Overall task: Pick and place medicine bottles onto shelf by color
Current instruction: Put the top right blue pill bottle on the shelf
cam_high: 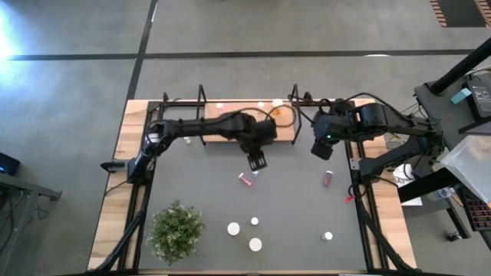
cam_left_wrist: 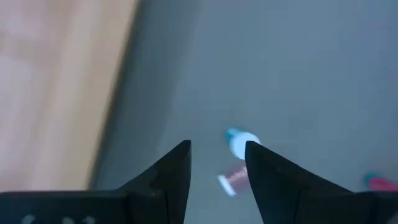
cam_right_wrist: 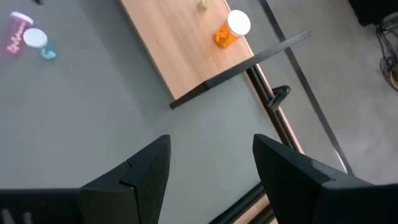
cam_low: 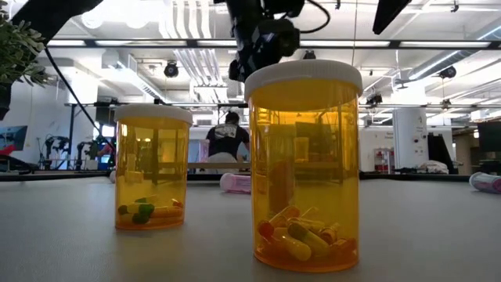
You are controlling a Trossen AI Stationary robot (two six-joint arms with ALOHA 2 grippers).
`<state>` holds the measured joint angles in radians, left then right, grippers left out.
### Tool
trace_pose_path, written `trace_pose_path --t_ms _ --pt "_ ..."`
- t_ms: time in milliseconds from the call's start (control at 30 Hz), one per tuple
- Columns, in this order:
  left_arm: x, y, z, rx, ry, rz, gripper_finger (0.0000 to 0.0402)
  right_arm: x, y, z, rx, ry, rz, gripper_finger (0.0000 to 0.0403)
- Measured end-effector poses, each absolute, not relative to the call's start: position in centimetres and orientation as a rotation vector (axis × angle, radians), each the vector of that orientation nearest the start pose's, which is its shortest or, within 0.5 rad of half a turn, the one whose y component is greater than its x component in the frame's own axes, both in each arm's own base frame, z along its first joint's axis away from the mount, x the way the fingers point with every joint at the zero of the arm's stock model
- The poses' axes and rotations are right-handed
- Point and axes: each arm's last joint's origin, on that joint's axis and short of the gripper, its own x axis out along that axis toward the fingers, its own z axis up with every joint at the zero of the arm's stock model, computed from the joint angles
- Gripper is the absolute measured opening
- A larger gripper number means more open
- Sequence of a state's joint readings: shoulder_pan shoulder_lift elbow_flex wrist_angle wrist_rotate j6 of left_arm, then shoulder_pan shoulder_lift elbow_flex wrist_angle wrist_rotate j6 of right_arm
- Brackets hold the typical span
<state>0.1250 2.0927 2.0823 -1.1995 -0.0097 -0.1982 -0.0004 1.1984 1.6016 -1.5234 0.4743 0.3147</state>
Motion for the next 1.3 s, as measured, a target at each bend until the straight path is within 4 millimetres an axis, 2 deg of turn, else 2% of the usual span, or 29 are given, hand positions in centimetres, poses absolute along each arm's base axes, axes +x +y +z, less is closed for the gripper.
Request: trace_pose_path --t_ms 200,433,833,1067,1233,1300 --pt "43.0 2.9 28.8 -0.322 1.214 0.271 0.0135 16.6 -1.3 41.7 -0.020 1.025 -0.569 0.0219" --pt "43.5 0.8 27.8 -0.285 1.196 0.217 0.0135 16.7 -1.3 41.7 -0.016 1.016 -0.570 0.0219" --pt "43.1 0.7 27.9 -0.033 1.222 0.016 0.0135 16.8 -1.3 41.7 -0.005 1.005 -0.574 0.0219" --pt "43.2 0.6 27.2 -0.051 1.229 -0.022 0.0135 16.8 -1.3 41.7 -0.005 1.005 -0.574 0.0219" --pt "43.3 0.4 25.8 -0.125 1.179 -0.057 0.0135 16.8 -1.3 41.7 -0.005 1.003 -0.573 0.0219" --pt "42.7 0.4 25.7 -0.152 1.140 -0.056 0.0135 16.8 -1.3 41.7 -0.005 1.002 -0.573 0.0219"
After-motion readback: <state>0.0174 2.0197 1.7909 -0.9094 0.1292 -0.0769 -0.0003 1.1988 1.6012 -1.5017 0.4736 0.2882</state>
